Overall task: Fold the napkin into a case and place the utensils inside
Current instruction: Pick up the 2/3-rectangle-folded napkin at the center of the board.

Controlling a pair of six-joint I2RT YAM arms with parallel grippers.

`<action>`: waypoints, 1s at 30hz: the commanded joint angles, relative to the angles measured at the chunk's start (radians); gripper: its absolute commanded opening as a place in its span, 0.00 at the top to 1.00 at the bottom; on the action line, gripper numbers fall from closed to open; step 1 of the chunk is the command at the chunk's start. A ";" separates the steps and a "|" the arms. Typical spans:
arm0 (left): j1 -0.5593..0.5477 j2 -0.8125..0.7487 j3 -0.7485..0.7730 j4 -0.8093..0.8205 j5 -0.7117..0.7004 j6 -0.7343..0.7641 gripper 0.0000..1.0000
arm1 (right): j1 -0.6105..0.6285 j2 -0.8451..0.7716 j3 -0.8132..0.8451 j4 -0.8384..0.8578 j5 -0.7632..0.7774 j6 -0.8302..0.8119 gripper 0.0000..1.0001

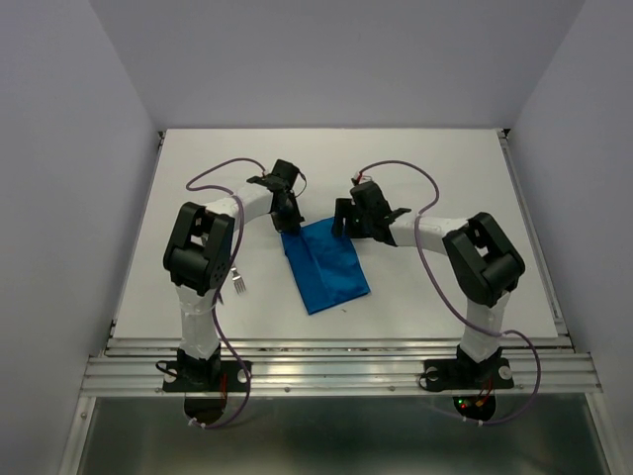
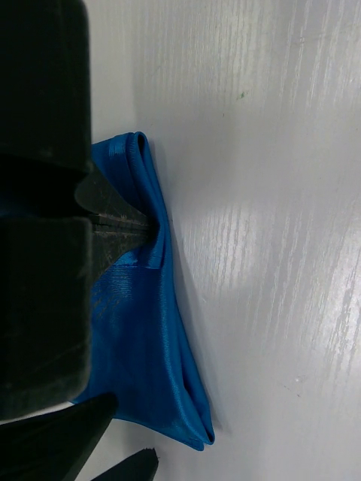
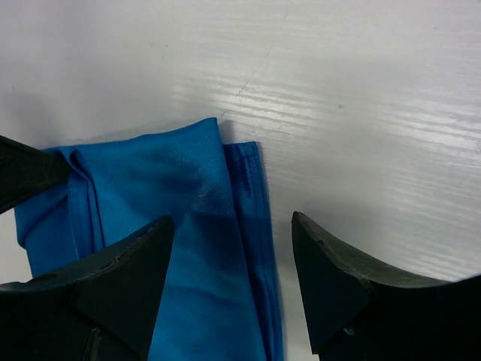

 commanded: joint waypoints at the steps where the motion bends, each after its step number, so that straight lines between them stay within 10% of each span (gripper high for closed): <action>1: -0.008 0.005 -0.012 -0.028 -0.007 0.011 1.00 | 0.002 0.037 0.045 0.002 -0.065 -0.041 0.30; 30: -0.009 -0.016 -0.034 -0.033 -0.013 -0.003 1.00 | 0.002 0.062 0.065 0.006 -0.093 -0.024 0.94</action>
